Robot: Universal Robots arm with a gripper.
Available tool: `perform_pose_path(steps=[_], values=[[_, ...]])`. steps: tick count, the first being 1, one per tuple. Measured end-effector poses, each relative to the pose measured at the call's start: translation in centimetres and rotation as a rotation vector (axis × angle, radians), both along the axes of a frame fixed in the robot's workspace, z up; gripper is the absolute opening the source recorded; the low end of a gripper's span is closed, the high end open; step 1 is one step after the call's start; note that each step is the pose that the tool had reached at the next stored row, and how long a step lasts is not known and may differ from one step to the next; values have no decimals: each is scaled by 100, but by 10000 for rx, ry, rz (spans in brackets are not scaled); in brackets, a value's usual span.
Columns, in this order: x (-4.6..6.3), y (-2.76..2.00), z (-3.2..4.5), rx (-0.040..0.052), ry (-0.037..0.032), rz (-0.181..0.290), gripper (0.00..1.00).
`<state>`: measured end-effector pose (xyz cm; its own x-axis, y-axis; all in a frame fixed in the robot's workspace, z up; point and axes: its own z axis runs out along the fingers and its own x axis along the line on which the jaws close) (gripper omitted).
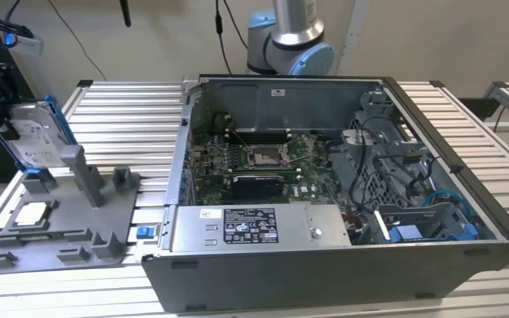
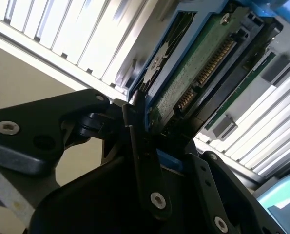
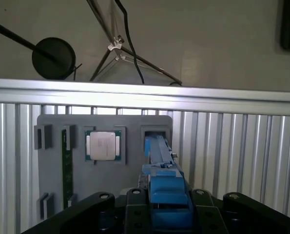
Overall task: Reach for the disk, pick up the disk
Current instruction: 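Pick up the disk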
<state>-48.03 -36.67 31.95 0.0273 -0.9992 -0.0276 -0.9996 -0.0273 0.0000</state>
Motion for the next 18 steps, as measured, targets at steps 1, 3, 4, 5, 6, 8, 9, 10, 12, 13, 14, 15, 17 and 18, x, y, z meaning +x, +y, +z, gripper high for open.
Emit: perform_pose_path(steps=[1, 3, 4, 5, 6, 8, 9, 10, 12, 13, 14, 15, 17, 18], values=[[0, 0, 16, 0, -1, 0, 0], [0, 1, 53, -1, 0, -1, 0], [-1, 1, 72, -1, 0, -2, 0], [-1, 1, 90, 0, -1, -3, 0], [-1, 1, 108, -1, 0, -3, 0], [-1, 1, 146, 0, 0, -2, 0], [0, 0, 182, -1, 1, 0, 0], [0, 0, 201, -1, 1, -1, 0], [0, 0, 236, -1, 0, -1, 0], [0, 0, 255, 0, 0, -1, 0], [0, 0, 273, 0, 0, -1, 0], [0, 1, 292, -1, 1, -1, 0], [0, 1, 332, -1, 1, -1, 0], [0, 1, 351, 0, 0, -1, 0]])
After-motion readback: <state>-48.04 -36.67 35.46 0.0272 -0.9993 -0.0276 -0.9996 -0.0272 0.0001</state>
